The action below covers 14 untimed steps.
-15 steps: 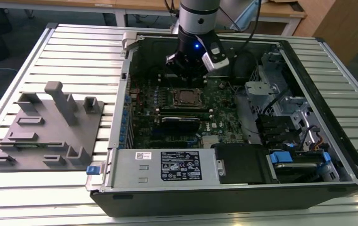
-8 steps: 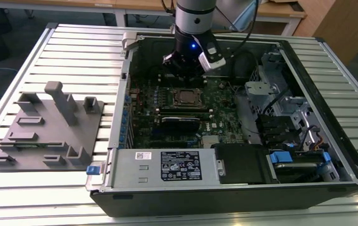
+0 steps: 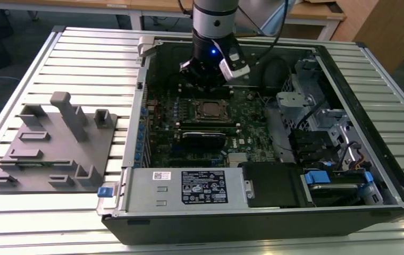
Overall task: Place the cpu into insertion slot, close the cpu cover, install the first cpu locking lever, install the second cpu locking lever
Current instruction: 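Install the first cpu locking lever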
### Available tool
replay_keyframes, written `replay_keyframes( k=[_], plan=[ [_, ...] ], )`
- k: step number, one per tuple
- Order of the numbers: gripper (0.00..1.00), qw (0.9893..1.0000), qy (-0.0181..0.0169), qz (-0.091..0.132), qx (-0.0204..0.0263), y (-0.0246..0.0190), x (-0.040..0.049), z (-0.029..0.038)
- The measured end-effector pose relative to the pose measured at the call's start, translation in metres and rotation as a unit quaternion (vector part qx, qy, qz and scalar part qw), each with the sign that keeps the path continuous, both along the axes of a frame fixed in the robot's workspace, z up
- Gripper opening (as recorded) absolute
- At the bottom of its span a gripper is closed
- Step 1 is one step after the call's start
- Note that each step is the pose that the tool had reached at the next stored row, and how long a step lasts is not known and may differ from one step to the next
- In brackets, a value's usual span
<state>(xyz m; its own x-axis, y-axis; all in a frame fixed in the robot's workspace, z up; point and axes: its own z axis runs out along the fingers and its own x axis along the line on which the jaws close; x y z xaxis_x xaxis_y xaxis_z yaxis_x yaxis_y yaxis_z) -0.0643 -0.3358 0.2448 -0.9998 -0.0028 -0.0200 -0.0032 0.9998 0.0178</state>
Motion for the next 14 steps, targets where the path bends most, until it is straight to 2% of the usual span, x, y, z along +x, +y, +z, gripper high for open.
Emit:
replay_keyframes(
  k=[14],
  plan=[
    [0.10,1.0000,-0.0030,0.000,0.0000,0.0000,-0.0190,0.0000]
  ],
)
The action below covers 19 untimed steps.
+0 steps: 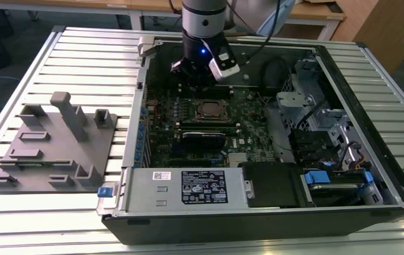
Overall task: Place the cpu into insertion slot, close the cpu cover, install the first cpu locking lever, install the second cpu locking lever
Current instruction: 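Install the first cpu locking lever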
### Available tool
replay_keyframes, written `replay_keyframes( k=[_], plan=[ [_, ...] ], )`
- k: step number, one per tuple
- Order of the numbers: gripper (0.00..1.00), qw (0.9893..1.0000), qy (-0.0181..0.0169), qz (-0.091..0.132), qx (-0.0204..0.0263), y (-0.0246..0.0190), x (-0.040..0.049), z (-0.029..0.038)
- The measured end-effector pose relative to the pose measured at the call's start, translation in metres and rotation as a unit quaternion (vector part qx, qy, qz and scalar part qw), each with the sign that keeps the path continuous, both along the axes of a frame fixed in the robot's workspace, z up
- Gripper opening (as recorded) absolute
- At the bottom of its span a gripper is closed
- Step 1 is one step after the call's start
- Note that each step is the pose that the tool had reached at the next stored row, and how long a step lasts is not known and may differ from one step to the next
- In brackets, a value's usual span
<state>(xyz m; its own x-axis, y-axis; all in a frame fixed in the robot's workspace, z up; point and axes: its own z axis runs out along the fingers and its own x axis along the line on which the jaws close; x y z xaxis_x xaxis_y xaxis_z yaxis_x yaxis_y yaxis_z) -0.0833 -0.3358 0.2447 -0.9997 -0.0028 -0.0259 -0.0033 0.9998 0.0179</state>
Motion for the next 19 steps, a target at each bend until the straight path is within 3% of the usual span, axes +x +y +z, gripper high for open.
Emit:
replay_keyframes(
  k=[19],
  plan=[
    [0.10,1.0000,-0.0047,0.000,0.0000,0.0000,-0.0259,-0.0001]
  ],
)
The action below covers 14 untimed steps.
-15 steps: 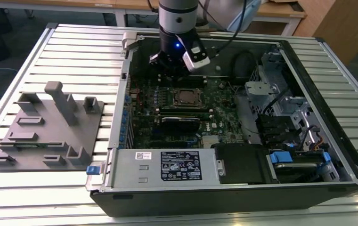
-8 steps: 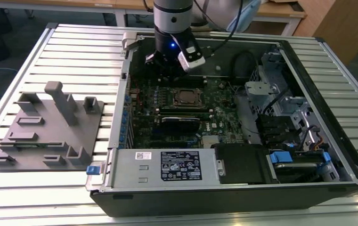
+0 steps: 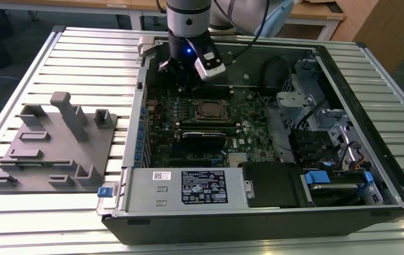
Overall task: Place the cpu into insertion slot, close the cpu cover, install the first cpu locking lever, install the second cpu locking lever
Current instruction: 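Install the first cpu locking lever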
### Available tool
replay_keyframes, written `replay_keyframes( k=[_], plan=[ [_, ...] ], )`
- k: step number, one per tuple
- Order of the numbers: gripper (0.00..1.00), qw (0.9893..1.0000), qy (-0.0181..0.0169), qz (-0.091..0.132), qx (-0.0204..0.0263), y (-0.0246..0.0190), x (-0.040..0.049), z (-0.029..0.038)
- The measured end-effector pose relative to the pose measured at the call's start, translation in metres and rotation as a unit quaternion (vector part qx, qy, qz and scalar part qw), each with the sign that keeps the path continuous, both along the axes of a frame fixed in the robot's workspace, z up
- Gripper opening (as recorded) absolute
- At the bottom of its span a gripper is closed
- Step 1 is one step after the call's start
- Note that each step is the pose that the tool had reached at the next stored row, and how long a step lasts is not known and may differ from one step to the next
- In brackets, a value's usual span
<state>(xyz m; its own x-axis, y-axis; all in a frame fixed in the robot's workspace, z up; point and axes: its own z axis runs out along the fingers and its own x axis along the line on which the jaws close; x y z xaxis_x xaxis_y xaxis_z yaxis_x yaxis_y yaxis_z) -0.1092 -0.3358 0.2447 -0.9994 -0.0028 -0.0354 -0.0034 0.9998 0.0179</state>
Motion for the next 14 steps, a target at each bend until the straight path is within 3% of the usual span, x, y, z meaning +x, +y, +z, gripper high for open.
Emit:
replay_keyframes(
  k=[9,14],
  plan=[
    [0.10,1.0000,0.0000,0.000,0.0000,0.0000,-0.0003,0.0069],
    [0.10,1.0000,-0.0002,0.000,0.0000,-0.0001,-0.0019,0.0071]
  ],
)
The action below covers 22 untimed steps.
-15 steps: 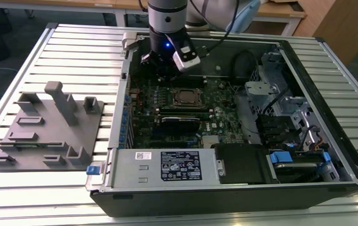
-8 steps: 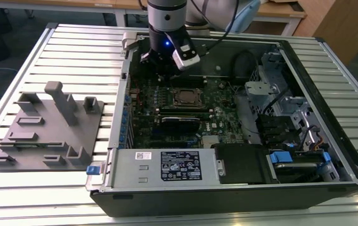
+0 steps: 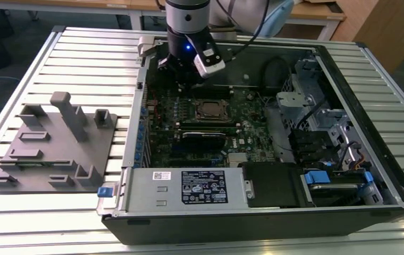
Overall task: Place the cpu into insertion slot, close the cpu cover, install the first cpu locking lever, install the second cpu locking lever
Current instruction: 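Install the first cpu locking lever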
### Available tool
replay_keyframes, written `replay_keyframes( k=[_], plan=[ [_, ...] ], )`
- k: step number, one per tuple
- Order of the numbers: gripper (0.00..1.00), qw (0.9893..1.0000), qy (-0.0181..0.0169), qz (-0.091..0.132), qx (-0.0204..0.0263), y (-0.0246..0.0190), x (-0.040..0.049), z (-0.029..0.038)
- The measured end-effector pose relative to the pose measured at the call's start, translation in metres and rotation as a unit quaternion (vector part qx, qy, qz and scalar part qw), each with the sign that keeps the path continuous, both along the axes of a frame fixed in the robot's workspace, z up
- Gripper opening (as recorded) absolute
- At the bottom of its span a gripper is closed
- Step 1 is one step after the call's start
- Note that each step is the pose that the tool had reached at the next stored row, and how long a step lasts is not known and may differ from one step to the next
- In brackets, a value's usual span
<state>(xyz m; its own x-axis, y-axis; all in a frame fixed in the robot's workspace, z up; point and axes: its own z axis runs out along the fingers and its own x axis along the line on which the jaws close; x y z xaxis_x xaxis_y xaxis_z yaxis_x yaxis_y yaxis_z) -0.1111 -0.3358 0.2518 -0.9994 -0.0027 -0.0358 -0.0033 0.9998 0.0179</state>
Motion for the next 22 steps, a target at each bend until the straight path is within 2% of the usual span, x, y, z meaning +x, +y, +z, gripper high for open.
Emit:
replay_keyframes(
  k=[5,6,10,14,18,19,22],
  plan=[
    [0.10,1.0000,-0.0008,0.000,0.0010,0.0000,-0.0058,-0.0001],
    [0.10,1.0000,-0.0008,0.000,0.0044,0.0000,-0.0064,-0.0001],
    [0.10,0.9997,-0.0008,0.000,0.0245,0.0000,-0.0086,-0.0001],
    [0.10,0.9994,-0.0007,0.000,0.0350,-0.0002,-0.0117,-0.0002],
    [0.10,0.9987,-0.0008,0.000,0.0503,-0.0004,-0.0143,-0.0003],
    [0.10,0.9986,-0.0007,0.000,0.0521,-0.0004,-0.0143,-0.0003],
    [0.10,0.9986,-0.0008,0.000,0.0529,-0.0004,-0.0143,-0.0003]
  ],
)
